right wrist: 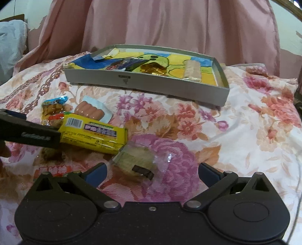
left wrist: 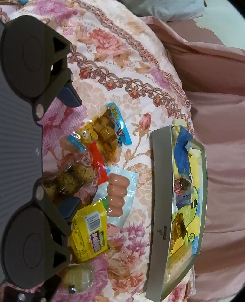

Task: Organize snacks
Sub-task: 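Grasp the quail-egg bag with the left gripper while the right grasps the clear cookie pack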

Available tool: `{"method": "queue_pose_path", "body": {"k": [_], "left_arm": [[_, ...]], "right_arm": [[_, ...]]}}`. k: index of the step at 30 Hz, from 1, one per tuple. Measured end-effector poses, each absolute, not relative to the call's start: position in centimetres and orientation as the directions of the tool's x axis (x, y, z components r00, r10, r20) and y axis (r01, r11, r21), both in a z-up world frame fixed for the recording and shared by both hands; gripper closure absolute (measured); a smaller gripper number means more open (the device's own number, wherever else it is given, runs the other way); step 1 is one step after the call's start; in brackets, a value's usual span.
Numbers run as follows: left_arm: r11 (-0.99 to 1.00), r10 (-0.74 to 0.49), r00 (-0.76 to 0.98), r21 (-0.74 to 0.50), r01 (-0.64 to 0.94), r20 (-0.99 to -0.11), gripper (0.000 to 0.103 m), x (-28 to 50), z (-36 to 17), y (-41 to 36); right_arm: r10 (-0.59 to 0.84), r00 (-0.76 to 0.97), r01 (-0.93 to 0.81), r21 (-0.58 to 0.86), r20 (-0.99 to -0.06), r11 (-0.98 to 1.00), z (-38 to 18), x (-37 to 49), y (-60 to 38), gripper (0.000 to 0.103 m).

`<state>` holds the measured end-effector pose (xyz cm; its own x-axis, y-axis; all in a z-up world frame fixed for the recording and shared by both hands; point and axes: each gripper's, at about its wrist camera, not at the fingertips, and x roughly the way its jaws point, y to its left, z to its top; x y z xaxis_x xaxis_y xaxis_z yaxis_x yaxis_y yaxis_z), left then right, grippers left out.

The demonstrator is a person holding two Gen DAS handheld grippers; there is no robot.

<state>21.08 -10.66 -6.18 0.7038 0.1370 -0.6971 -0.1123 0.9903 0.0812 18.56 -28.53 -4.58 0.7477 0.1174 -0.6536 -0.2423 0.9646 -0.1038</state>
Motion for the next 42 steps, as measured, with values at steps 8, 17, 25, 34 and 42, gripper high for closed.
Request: {"method": "queue_pose_path", "body": {"k": [8,17,25,34,42], "left_arm": [[0.991,0.086,0.692,-0.012,-0.135,-0.716,0.001,21.4,-6.7,-9.5],[0.984,0.002,0.691,-0.123,-0.132,-0.723,0.013,20.6,-6.8,-7.5],[0.982,-0.057,0.681,-0.164,-0.093,-0.730,0.040,19.2,-6.3,-7.1],[0.984,-0.094,0.665,-0.170,-0.050,-0.741,0.065,17.8,-5.8,-7.8],[0.985,-0.084,0.654,-0.161,-0.059,-0.752,0.067,16.8,-5.3,-7.7]], "right_arm": [[0.125,0.750,-0.298,-0.163,-0.650,0.940,-5.8,19.1,-26.9,0.001],[0.124,0.762,-0.289,-0.162,-0.635,0.943,-7.2,20.1,-26.1,0.001],[0.151,0.743,-0.299,-0.121,-0.652,0.947,-7.3,20.1,-25.9,0.014],[0.157,0.714,-0.308,-0.105,-0.682,0.945,-7.0,19.2,-25.4,0.022],[0.177,0.693,-0.328,-0.087,-0.698,0.941,-6.4,17.9,-24.9,0.026]]}}
